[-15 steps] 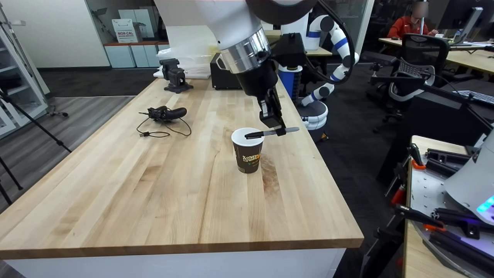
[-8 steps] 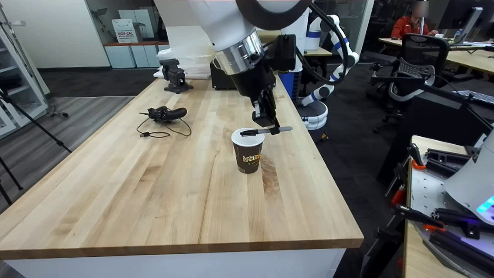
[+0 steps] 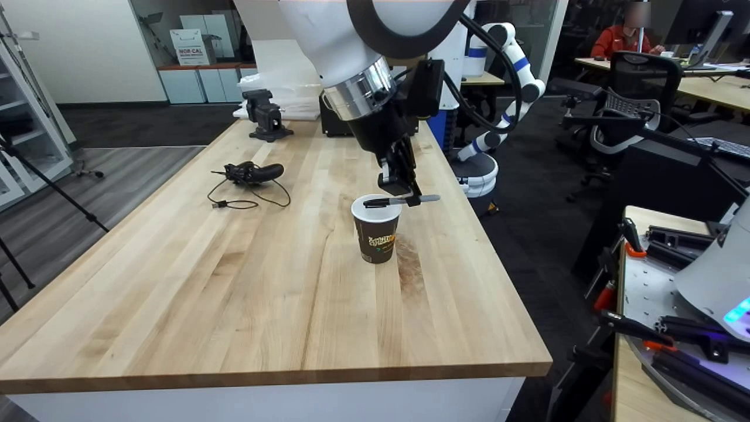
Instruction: Put the marker inside the cup
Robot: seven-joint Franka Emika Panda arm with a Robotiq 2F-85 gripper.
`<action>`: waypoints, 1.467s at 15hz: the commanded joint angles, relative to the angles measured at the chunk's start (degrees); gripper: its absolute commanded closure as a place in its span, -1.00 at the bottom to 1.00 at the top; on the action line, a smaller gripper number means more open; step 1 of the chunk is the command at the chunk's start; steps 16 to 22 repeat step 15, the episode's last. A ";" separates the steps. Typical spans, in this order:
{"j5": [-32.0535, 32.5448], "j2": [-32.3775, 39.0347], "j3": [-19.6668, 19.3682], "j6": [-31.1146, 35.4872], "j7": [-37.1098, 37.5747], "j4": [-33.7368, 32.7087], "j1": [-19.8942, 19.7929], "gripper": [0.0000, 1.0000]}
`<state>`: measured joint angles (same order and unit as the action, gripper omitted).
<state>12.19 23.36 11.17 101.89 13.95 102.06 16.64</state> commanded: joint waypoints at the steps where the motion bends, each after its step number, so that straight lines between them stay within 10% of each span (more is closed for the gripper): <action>1: 0.62 1.43 -1.15 -0.76 2.29 -2.34 1.46 0.24; 11: -0.44 -4.44 -1.75 11.25 11.53 1.93 1.57 -0.96; 22: -0.48 -1.13 -1.53 9.14 8.76 -1.29 1.39 -0.99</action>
